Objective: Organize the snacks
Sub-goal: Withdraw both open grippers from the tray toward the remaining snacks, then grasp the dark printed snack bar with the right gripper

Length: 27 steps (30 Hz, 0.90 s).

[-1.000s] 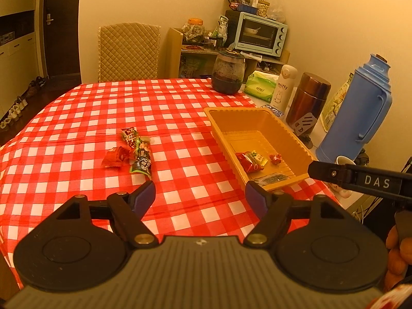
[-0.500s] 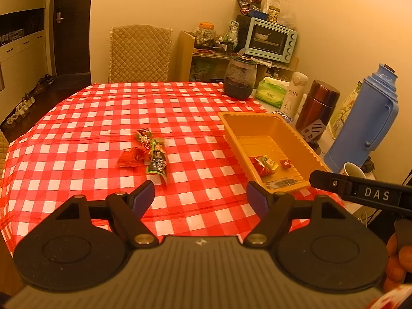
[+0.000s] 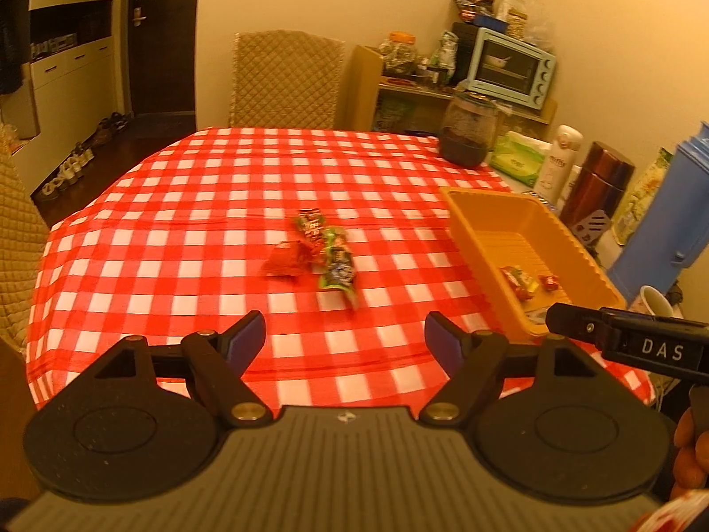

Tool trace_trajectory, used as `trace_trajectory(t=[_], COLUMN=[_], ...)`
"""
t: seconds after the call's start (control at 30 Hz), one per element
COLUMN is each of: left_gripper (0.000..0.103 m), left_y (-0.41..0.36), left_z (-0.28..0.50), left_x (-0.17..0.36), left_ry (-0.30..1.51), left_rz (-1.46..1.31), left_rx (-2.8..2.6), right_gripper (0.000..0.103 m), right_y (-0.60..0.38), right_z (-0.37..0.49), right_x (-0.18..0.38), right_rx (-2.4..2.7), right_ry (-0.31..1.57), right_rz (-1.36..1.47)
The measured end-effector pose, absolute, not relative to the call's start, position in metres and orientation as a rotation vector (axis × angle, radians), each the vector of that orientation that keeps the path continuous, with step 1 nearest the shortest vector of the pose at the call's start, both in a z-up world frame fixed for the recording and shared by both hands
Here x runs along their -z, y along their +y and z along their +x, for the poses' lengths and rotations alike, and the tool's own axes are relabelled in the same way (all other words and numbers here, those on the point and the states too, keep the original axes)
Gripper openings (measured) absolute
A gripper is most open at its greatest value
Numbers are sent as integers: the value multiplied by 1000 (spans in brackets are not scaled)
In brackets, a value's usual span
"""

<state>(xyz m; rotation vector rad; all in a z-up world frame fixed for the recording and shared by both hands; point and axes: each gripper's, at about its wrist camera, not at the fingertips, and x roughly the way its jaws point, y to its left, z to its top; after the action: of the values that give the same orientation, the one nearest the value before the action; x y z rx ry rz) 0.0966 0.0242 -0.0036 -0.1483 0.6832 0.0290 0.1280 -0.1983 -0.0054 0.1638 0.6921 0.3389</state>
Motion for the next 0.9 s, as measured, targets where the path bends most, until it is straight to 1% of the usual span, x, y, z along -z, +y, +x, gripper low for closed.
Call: trace_trajectory(t=[0.2, 0.5, 0.9], left_gripper=[77, 77, 77], left_y=[49, 78, 108], left_z=[112, 160, 236], left_x=[11, 29, 68], left_ry=[690, 711, 746], left_rz=[-149, -127, -81], left_rx=[-66, -77, -87], right_gripper=[65, 65, 63], right_y=[-171, -132, -93], right_z=[147, 196, 272], right_x=[16, 38, 88], right_rx=[-385, -438, -504], right_ry=[698, 719, 781], right_rz=[150, 137, 184])
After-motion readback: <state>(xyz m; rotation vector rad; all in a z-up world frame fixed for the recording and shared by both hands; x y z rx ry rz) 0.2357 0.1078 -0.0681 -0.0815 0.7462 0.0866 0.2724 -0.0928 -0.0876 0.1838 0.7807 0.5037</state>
